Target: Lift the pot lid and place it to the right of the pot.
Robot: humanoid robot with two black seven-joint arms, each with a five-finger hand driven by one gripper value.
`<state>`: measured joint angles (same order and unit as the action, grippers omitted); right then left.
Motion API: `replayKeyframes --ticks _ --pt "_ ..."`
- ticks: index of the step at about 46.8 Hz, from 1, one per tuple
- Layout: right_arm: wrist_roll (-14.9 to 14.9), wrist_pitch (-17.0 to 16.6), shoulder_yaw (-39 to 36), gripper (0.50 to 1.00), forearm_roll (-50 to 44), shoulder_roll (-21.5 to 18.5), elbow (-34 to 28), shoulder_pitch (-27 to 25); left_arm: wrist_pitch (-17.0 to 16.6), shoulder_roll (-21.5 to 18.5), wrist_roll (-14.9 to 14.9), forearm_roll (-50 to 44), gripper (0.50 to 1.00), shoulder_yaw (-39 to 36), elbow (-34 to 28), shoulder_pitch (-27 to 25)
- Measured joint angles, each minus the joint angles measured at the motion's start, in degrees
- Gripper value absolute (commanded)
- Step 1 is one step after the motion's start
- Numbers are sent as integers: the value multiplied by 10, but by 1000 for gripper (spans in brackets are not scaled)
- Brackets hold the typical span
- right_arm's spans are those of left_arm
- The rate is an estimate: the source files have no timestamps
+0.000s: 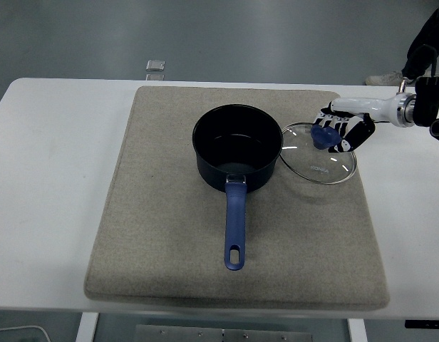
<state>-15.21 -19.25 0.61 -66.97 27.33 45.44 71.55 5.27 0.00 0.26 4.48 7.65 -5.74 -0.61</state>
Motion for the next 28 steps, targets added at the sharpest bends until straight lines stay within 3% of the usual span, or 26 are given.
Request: replayKeyframes --ticks 7,18,28 --pt "0 0 0 619 0 0 0 0 0 0 0 0 1000 0 0 0" --pt "0 -6 -5 878 9 -1 0 0 0 0 0 0 1000 0 0 0" --pt "3 -32 -9 893 12 -4 1 2 0 0 0 0 1000 0 0 0"
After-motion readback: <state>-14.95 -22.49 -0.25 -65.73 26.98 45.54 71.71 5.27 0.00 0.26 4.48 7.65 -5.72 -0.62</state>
